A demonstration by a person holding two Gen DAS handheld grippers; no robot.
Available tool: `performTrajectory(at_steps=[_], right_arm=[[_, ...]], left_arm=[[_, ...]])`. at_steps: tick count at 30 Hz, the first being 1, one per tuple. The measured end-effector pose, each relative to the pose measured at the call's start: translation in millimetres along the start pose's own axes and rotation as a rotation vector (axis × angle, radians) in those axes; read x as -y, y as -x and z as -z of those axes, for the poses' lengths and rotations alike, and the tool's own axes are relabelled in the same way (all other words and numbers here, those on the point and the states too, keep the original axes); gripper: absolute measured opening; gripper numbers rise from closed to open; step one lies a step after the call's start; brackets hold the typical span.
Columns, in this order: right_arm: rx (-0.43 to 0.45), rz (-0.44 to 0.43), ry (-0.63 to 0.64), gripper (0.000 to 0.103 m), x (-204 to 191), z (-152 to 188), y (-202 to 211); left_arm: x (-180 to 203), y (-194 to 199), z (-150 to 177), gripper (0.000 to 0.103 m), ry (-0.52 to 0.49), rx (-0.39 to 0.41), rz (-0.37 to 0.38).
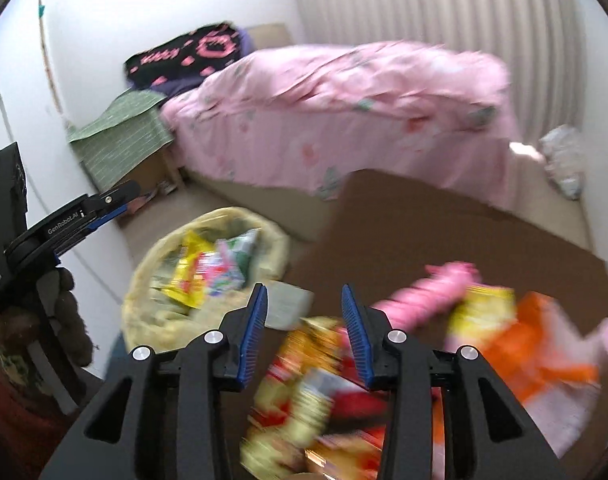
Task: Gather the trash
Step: 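Move both tools back toward the remaining wrappers on the table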
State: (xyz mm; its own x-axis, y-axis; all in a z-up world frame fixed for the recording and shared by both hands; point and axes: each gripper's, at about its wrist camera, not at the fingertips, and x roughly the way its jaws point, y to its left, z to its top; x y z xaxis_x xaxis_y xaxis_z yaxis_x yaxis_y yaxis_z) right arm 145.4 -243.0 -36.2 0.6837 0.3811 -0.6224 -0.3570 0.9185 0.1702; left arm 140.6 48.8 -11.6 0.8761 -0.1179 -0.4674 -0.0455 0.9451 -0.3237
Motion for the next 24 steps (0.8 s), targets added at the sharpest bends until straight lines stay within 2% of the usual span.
performTrajectory(at_steps=[5, 8, 9, 13, 16, 20, 24], right_arm=[[0.067, 0.120, -0.079, 0.042, 56.7, 28.7, 58.4], [0.080, 0.160, -0.114, 0.046, 84.7, 47.2, 80.8], [0.081, 0.166, -0.119, 0.050, 90.5, 52.4, 85.7], [0.055, 0.192, -0.155, 0.052, 113.8, 78.6, 93.9], [-0.010, 0.187, -0.159, 0.052, 117.7, 94.3, 82.9], [-0.018, 0.199, -0.139, 0.052, 117.2, 100.8, 75.6], [-0.004, 0.175, -0.183, 0.052, 126.1, 99.3, 71.2]], left_arm=[[53.1, -5.8, 21.0, 0.043, -0.091, -0.070, 0.141], [79.5, -9.9, 36.5, 0.043, -0.133, -0.115, 0.207], [88.3, -11.4, 42.0, 0.043, -0.151, -0.131, 0.228], [110.1, -15.4, 59.5, 0.043, -0.216, -0.181, 0.289], [116.1, -21.8, 69.7, 0.043, -0.231, -0.215, 0.307], [111.7, -27.2, 81.0, 0.043, -0.230, -0.257, 0.306], [106.7, -25.4, 88.7, 0.043, -0.239, -0.283, 0.310]])
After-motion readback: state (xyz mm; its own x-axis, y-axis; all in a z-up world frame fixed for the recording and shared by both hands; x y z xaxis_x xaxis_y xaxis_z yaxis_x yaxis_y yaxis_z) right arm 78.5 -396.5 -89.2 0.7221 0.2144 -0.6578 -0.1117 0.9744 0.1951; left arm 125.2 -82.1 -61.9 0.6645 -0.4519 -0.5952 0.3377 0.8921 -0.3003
